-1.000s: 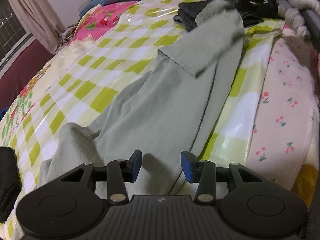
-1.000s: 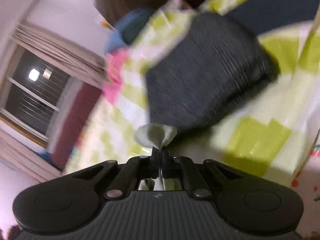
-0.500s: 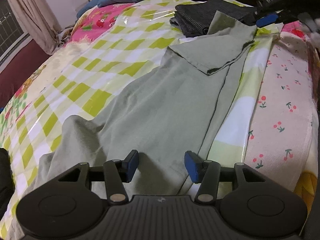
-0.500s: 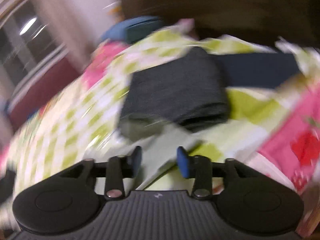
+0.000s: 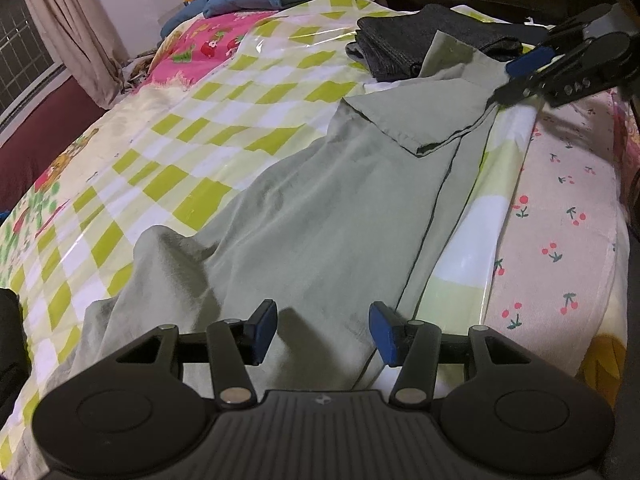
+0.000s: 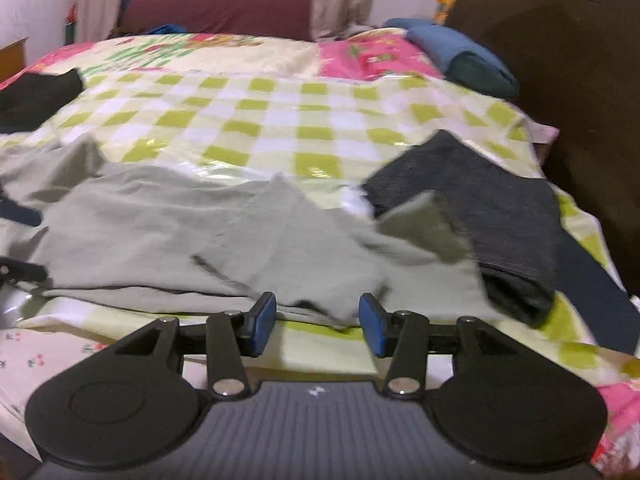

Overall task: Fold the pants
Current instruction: 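Release the trouser leg with the right gripper and move it back over the trousers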

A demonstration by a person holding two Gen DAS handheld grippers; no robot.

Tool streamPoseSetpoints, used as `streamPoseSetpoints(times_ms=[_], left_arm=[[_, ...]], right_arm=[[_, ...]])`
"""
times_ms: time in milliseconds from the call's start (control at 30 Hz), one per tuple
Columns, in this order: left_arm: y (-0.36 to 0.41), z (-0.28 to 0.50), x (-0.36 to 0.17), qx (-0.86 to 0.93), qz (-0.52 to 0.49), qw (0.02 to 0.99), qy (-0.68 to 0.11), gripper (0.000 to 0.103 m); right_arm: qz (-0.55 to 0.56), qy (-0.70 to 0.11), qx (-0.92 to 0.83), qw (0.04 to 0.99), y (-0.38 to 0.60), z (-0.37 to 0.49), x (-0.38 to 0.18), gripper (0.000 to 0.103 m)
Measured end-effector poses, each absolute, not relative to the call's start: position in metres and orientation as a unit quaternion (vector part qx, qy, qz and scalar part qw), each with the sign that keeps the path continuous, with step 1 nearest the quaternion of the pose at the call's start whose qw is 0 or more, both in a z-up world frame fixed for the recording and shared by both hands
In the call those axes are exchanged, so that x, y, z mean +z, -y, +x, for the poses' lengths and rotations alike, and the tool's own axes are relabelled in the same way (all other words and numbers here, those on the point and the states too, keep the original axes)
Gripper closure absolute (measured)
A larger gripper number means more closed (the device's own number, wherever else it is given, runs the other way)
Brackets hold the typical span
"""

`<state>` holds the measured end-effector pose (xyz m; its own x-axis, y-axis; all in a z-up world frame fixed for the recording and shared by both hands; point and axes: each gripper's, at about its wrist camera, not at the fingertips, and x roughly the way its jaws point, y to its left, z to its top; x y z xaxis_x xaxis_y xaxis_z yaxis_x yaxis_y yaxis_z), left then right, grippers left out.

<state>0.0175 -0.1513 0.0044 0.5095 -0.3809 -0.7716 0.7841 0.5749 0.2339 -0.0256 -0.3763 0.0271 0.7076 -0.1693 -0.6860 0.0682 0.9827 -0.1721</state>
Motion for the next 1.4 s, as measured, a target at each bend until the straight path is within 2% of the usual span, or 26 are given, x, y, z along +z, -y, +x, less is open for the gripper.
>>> streamPoseSetpoints(times_ms=[133, 300, 500, 667, 900, 1033, 1267, 1400], left_arm=[[0.153, 0.018, 0.003, -0.358, 0.293, 0.816, -0.346, 0.038], [0.155, 0.018, 0.003, -0.357, 0.298, 0.814, -0.349, 0.038], [0.158, 0.022, -0.001, -0.358, 0.293, 0.813, -0.353, 0.038], [0.157, 0.021, 0.002, -0.361, 0.297, 0.811, -0.351, 0.038], [0.158, 0.025, 0.000, -0.362, 0.286, 0.813, -0.356, 0.038], [0.159, 0.026, -0.001, -0.363, 0.286, 0.811, -0.358, 0.038], [0.159, 0.029, -0.002, -0.365, 0.278, 0.811, -0.363, 0.038], [0.159, 0.030, -0.002, -0.368, 0.276, 0.810, -0.364, 0.038]], right_arm=[[-0.103, -0.383, -0.088, 0.914, 0.389, -0.029, 0.024, 0.056], [-0.247, -0.380, -0.072, 0.888, 0.376, -0.026, 0.011, 0.056], [-0.297, -0.373, -0.034, 0.878, 0.373, -0.018, 0.008, 0.056], [-0.417, -0.373, 0.026, 0.828, 0.356, -0.014, -0.011, 0.056], [-0.443, -0.378, 0.028, 0.813, 0.366, -0.013, -0.009, 0.055], [-0.510, -0.363, 0.054, 0.778, 0.357, -0.015, -0.022, 0.055], [-0.492, -0.377, 0.053, 0.783, 0.372, -0.004, -0.012, 0.054], [-0.523, -0.373, 0.083, 0.762, 0.365, -0.010, -0.022, 0.056]])
